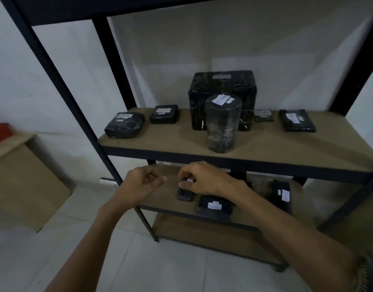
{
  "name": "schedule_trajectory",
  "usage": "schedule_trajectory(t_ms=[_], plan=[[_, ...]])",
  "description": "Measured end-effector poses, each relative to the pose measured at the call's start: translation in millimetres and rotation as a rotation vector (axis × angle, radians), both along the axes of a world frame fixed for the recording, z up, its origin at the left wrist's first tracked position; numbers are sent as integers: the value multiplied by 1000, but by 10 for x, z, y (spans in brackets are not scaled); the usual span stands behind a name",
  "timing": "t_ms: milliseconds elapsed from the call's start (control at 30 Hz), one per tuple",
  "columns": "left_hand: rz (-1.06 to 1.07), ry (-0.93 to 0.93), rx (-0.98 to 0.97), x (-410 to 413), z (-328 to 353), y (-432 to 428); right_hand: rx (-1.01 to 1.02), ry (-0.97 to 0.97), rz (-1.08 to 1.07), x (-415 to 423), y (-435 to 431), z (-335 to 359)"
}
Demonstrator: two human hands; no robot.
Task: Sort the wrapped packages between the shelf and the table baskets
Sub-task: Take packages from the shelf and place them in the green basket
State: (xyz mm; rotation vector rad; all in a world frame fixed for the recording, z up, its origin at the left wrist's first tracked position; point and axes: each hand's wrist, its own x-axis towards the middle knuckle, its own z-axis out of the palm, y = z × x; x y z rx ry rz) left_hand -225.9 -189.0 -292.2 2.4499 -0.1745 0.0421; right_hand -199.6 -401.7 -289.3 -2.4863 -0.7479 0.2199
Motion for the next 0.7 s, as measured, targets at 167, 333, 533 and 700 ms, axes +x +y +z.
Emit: schedule_trajectory(t_ms=[167,333,533,700], plan=[[-19,-110,-92,384,-34,226,29,-74,-24,381,299,25],[-13,-147,-21,671,-142,435,86,-106,-70,787,548,-9],[-5,-191,-25,1163,-163,676,41,-96,-54,1147,776,-29],[-81,-187,19,1505,-252,806,7,-84,-92,1385,923,-152]])
